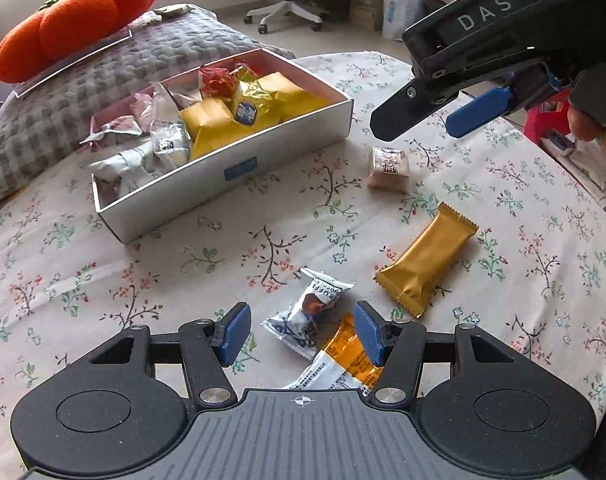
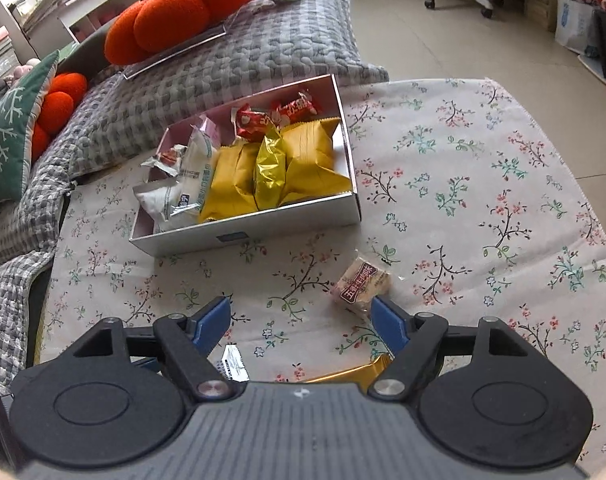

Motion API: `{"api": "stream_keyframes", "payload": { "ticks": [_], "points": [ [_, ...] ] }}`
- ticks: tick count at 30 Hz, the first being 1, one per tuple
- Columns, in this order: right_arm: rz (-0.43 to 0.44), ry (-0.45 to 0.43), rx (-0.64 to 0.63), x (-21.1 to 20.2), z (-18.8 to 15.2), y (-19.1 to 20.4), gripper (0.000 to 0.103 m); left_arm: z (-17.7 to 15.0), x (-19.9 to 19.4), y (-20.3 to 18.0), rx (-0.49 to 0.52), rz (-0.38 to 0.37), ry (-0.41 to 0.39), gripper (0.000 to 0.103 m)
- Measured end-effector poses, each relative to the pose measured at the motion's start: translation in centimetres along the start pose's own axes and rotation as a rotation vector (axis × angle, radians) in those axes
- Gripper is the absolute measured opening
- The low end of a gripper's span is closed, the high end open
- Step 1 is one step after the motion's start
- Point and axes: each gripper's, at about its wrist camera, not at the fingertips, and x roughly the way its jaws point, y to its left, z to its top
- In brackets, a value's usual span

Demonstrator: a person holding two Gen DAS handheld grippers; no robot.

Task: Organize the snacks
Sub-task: 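Move both tools back to the remaining snacks on the tablecloth, then grasp the blue truffle packet with the left tool while the right grasps a wrapped cake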

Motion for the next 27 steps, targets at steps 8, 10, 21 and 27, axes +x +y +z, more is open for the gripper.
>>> {"api": "stream_keyframes", "payload": {
  "ticks": [8, 10, 21, 27],
  "points": [
    [-0.012, 0.030, 0.085, 1.4, 0.5, -2.1, 0.075, 0.3, 1.8, -0.2, 0.003, -0.006, 0.017, 0.055],
    [-0.031, 0.031, 0.096, 1.7, 0.5, -2.6, 0.075, 0.4, 2.2, -0.2, 0.000, -0.014, 0.024, 0.055],
    [-0.067, 0.058, 0.123, 4.2, 1.1, -3.7, 0.074, 0.6, 3.8, 1.4, -0.106, -0.062, 0.022, 0.033],
    [-0.094, 0.082, 0.108, 5.7, 1.4, -3.3, 0.072, 0.5, 3.9, 2.8, -0.182, -0.057, 0.029, 0.020]
  ]
}}
